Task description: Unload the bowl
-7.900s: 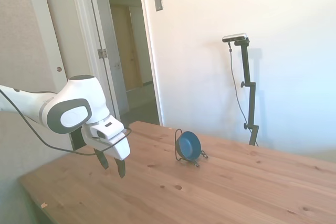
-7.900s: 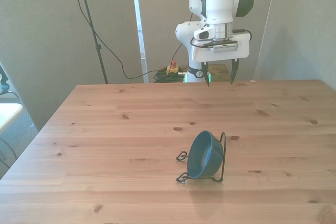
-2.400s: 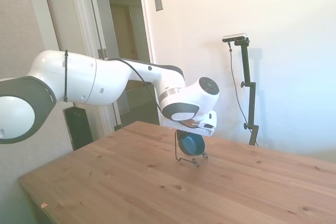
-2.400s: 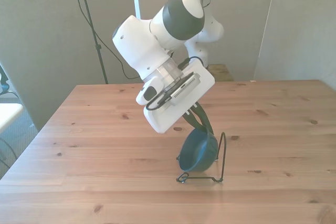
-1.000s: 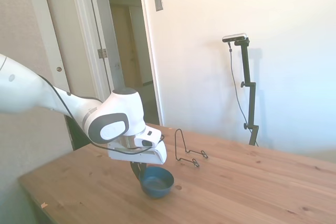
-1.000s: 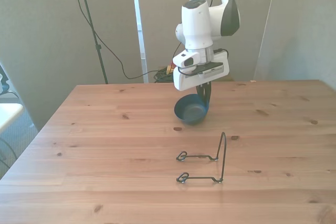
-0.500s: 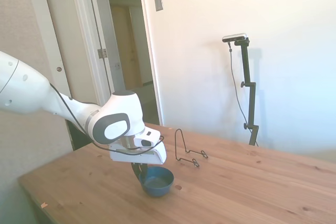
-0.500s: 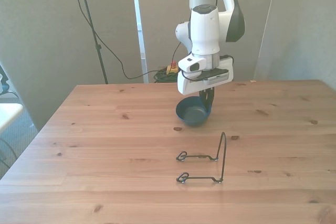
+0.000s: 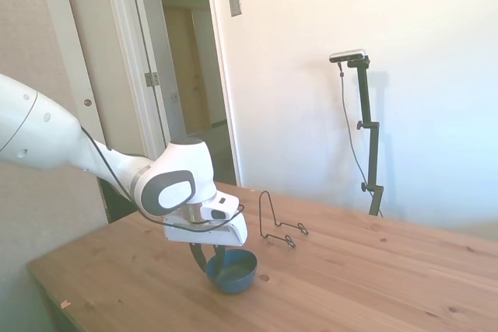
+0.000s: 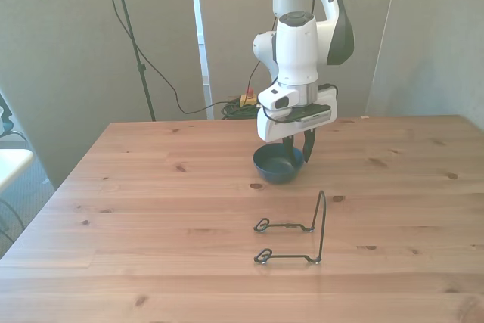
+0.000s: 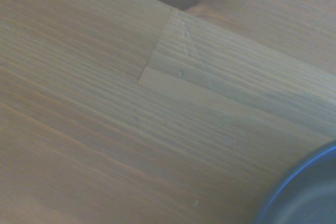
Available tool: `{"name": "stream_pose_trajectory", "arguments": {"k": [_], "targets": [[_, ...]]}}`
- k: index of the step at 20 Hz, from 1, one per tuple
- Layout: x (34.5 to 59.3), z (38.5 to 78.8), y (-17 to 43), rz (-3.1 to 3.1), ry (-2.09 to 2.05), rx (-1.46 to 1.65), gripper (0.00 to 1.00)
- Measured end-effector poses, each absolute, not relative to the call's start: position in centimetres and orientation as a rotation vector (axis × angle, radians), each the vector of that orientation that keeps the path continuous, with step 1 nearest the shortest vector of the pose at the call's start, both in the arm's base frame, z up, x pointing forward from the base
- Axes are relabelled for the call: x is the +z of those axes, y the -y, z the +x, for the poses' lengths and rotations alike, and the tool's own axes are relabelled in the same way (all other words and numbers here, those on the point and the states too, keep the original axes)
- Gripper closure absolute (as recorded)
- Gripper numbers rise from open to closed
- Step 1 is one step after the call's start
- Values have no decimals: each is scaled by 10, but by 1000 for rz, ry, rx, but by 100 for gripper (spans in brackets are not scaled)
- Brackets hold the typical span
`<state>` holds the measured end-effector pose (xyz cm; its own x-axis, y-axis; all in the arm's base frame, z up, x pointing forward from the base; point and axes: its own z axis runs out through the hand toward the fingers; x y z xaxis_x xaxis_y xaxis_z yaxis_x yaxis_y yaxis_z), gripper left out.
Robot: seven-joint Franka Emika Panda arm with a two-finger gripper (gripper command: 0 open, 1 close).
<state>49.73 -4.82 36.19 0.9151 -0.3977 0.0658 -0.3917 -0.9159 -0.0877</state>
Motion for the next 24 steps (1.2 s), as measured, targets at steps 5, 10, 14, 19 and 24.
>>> {"name": "stream_pose_trajectory", "arguments": {"k": [5,10,14,19,24], "targets": [[368,501,49,-3000,-624,-147,0],[383,504,49,-2985,-651,-194,0],[406,502,50,-2949,-686,-258,0],[446,499,59,-2869,-751,-364,0],[468,483,54,-2832,-782,-393,0]]}}
